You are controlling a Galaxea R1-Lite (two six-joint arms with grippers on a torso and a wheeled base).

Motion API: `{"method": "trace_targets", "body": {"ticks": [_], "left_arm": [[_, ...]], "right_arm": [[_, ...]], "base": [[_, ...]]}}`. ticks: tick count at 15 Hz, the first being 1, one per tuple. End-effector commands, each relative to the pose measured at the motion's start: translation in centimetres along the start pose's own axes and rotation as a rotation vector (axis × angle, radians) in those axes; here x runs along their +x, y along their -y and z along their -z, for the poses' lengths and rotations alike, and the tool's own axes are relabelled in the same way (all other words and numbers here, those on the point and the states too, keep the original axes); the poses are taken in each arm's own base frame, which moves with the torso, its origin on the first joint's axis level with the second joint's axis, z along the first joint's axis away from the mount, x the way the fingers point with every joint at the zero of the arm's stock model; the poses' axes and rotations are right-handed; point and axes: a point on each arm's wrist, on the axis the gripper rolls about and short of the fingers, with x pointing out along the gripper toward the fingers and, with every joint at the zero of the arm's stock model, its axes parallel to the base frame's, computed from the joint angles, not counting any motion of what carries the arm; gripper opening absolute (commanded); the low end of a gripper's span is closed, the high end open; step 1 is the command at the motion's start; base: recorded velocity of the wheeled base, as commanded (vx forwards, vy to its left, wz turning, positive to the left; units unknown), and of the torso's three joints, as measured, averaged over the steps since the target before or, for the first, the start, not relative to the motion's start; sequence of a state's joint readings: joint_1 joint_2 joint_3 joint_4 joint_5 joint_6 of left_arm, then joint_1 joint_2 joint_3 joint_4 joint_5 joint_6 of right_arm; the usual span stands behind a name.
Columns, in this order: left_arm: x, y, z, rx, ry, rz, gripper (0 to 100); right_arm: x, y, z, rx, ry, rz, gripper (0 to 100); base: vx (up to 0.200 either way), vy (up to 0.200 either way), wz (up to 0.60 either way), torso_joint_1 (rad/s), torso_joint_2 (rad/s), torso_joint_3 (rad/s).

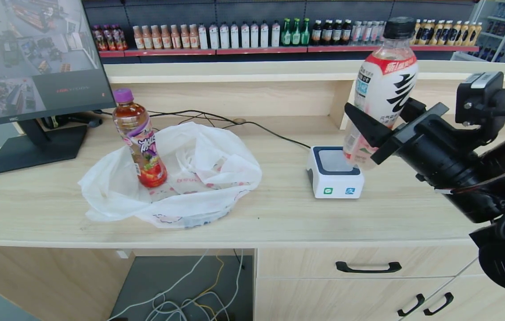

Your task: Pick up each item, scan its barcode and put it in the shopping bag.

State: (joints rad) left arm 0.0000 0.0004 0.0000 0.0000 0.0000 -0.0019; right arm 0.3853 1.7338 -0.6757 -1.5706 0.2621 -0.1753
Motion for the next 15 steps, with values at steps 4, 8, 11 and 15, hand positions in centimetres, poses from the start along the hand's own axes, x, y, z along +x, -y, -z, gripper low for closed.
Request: {"method": "trace_targets", "body": {"ticks": [4,8,11,15], "left_arm": [[0.0,0.0,0.0,-0.001,0.000,0.000,100],[0.0,0.0,0.0,-0.003,0.000,0.000,100],[0.0,0.0,0.0,-0.003,0.000,0.000,100],[0.0,0.0,0.0,-0.003,0.000,0.000,100]], "right_arm": [[-2.7,-4.0,1.8,0.235,-0.152,-0.022,0],[-1.2,-1.3,2.4,0.192,-0.121,0.068,0],[-0.8,-0.5,2.3,0.183,-0.102,0.091,0],[-0.7,-0.5,2.2,0.182,-0.096,0.090,0]], "base": [[0.000,0.000,0.00,0.000,0.00,0.000],[0.000,0.000,0.00,0.000,0.00,0.000],[0.000,0.000,0.00,0.000,0.00,0.000],[0.000,0.200,0.00,0.000,0.00,0.000]]}}
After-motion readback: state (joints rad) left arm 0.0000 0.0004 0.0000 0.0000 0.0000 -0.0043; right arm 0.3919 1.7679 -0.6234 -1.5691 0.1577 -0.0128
